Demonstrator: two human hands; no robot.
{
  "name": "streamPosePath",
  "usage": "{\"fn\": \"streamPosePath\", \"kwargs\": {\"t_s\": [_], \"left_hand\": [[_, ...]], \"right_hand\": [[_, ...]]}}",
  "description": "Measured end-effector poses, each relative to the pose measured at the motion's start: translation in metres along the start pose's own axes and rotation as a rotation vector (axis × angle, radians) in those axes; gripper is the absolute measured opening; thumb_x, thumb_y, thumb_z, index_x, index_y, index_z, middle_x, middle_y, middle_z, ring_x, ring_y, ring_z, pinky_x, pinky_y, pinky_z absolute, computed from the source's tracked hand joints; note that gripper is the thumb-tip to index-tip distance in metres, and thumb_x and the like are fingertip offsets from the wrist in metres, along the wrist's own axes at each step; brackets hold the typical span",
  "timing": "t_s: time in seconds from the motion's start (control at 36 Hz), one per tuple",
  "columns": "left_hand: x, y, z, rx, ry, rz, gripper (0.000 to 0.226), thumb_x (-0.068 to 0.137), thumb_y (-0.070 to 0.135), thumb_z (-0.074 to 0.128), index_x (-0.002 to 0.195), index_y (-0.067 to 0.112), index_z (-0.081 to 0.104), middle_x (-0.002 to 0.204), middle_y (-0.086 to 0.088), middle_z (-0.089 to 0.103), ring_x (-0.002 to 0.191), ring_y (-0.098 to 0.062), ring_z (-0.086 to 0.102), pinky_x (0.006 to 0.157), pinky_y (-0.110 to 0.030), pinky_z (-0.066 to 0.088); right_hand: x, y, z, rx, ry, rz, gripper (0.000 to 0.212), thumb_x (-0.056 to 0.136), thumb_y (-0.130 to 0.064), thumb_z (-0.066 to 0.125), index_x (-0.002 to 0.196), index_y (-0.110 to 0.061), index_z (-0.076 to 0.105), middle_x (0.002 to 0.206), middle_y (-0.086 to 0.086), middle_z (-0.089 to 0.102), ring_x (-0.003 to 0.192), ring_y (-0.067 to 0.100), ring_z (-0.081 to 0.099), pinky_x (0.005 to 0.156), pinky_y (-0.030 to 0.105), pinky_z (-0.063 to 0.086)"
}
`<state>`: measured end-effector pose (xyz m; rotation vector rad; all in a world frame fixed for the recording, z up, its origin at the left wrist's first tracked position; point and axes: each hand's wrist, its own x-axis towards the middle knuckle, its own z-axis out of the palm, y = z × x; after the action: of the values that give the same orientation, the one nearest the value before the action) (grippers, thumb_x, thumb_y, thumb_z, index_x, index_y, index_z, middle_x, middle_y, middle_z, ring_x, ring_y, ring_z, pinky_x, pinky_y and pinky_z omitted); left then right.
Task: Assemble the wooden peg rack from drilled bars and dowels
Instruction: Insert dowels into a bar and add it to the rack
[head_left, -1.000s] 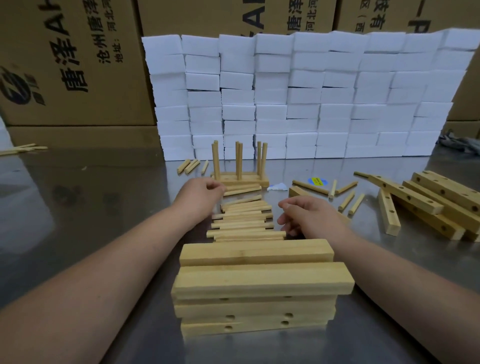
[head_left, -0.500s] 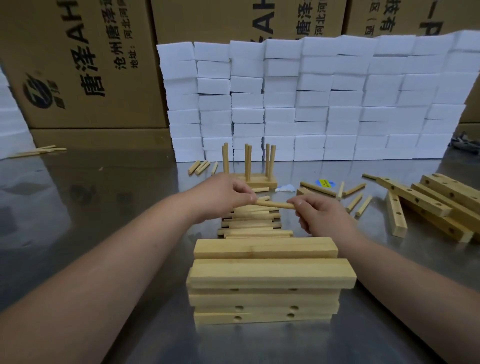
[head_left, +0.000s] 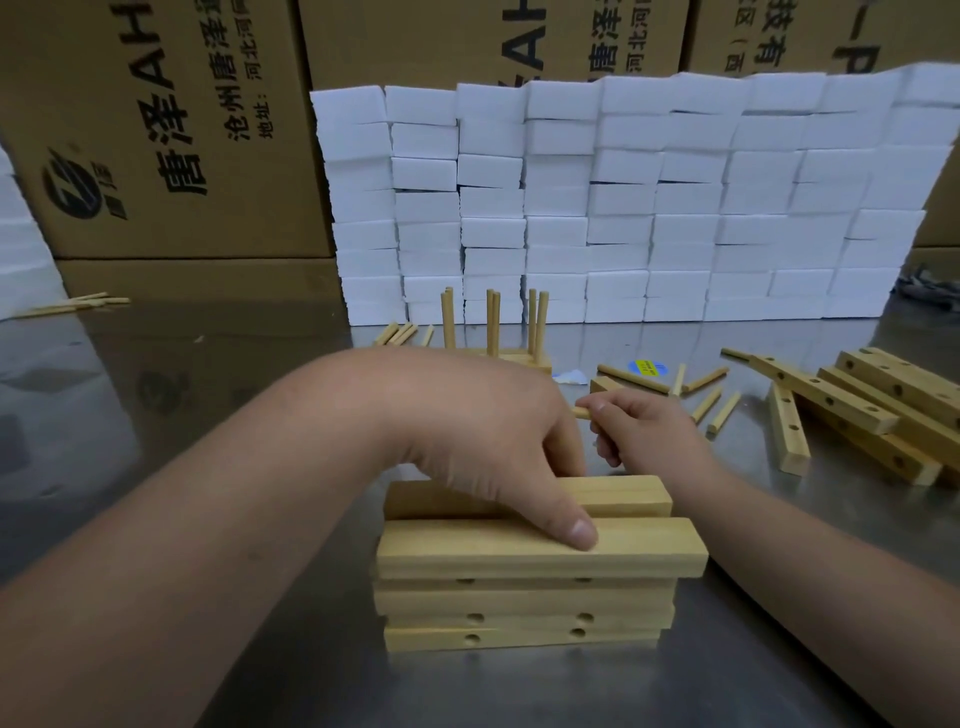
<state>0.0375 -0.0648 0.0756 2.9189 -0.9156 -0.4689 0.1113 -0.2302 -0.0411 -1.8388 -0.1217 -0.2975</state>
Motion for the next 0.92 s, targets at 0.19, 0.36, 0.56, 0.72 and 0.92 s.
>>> {"fn": "streamPosePath", "kwargs": {"t_s": [0.19,0.36,0.56,0.72,0.92], "left_hand": [[0.007,-0.005,0.003,-0.018,0.084,0.023,0.025,0.082,0.051,0.058,0.102,0.038,0.066,0.084,0.024,0.062,0.080,0.012,0.052,0.066,-0.015,0.043],[0.007,-0.005,0.004,-0.013,0.064,0.008,0.026,0.077,0.052,0.062,0.098,0.037,0.064,0.084,0.022,0.062,0.079,0.017,0.047,0.061,-0.014,0.040],[0.011,-0.012,0.007,-0.071,0.149,-0.022,0.020,0.078,0.048,0.062,0.092,0.035,0.067,0.082,0.019,0.064,0.075,0.011,0.053,0.065,-0.017,0.047],[0.009,-0.022,0.001,-0.216,0.293,-0.022,0.015,0.077,0.049,0.056,0.080,0.037,0.065,0.072,0.024,0.063,0.065,0.008,0.055,0.062,-0.020,0.043],[0.023,-0.042,0.002,-0.645,0.627,0.020,0.031,0.098,0.033,0.039,0.080,0.026,0.064,0.073,0.018,0.069,0.058,-0.001,0.063,0.052,-0.013,0.048]], "right_hand": [[-0.001,0.000,-0.001,-0.026,-0.011,-0.013,0.023,0.094,-0.022,0.049,0.081,-0.030,0.066,0.052,-0.010,0.054,0.044,0.000,0.047,0.046,0.015,0.040],[-0.003,-0.002,0.000,-0.006,-0.003,0.003,0.023,0.094,-0.023,0.049,0.082,-0.028,0.067,0.056,-0.007,0.055,0.052,0.007,0.049,0.054,0.023,0.040],[-0.007,-0.005,-0.001,0.043,-0.003,0.021,0.020,0.094,-0.021,0.051,0.085,-0.023,0.068,0.062,-0.002,0.056,0.059,0.012,0.050,0.058,0.026,0.040],[-0.005,-0.005,0.000,0.002,0.015,0.056,0.032,0.089,-0.013,0.050,0.062,-0.025,0.063,0.045,-0.006,0.052,0.045,0.008,0.045,0.048,0.021,0.042],[-0.003,-0.003,0.001,0.121,0.033,0.066,0.022,0.093,-0.018,0.051,0.080,-0.019,0.068,0.050,-0.010,0.054,0.044,0.001,0.048,0.044,0.016,0.041]]}}
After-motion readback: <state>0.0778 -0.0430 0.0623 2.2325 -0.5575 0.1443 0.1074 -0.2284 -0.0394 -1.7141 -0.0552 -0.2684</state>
